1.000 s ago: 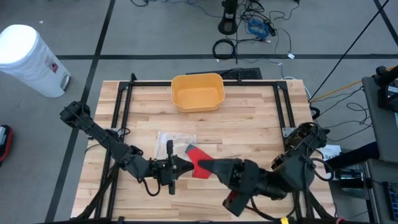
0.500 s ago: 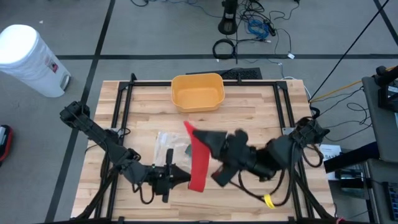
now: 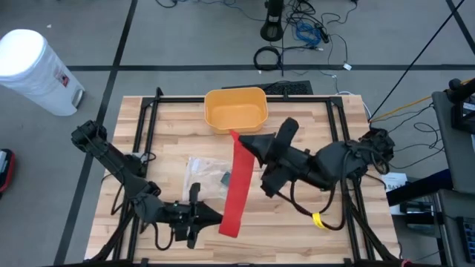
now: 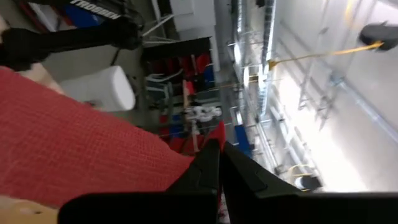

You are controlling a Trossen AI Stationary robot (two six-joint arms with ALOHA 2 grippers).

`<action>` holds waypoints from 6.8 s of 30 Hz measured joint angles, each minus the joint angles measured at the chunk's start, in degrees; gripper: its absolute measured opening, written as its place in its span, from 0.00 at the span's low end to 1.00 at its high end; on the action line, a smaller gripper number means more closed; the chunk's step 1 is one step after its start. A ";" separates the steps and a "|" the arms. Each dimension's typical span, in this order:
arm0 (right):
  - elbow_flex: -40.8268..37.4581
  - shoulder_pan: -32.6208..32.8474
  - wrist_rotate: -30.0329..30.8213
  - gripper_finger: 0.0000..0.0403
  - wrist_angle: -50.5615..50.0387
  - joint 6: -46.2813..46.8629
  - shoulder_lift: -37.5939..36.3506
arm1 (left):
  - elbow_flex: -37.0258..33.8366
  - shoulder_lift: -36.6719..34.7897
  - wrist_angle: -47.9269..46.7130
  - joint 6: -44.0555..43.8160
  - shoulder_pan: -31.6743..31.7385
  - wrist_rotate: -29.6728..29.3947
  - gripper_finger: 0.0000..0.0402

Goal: Roll bandage
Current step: Roll the red bandage

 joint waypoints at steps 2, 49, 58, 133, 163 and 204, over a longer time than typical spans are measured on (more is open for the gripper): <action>0.00 -0.79 -1.22 0.00 -4.00 5.13 -0.33 | 0.00 0.00 1.53 1.33 -0.64 -0.02 0.05; -0.26 -8.26 -16.36 0.11 -38.81 60.09 0.42 | 0.09 0.00 24.61 19.21 -7.61 -6.03 0.05; -0.26 -8.24 -15.04 0.48 -38.04 63.09 0.36 | 0.09 -0.04 26.18 19.18 -7.59 -5.83 0.05; -60.78 9.14 -12.84 0.51 14.85 69.26 -18.40 | 0.02 0.00 5.13 0.80 3.36 -6.29 0.05; -60.78 10.69 -5.50 0.44 42.81 46.08 -10.83 | 0.02 0.59 3.42 -3.80 4.92 -2.42 0.05; -60.78 12.59 -3.49 0.10 45.07 41.58 -10.83 | 0.04 0.73 3.25 -1.10 -1.40 -4.00 0.27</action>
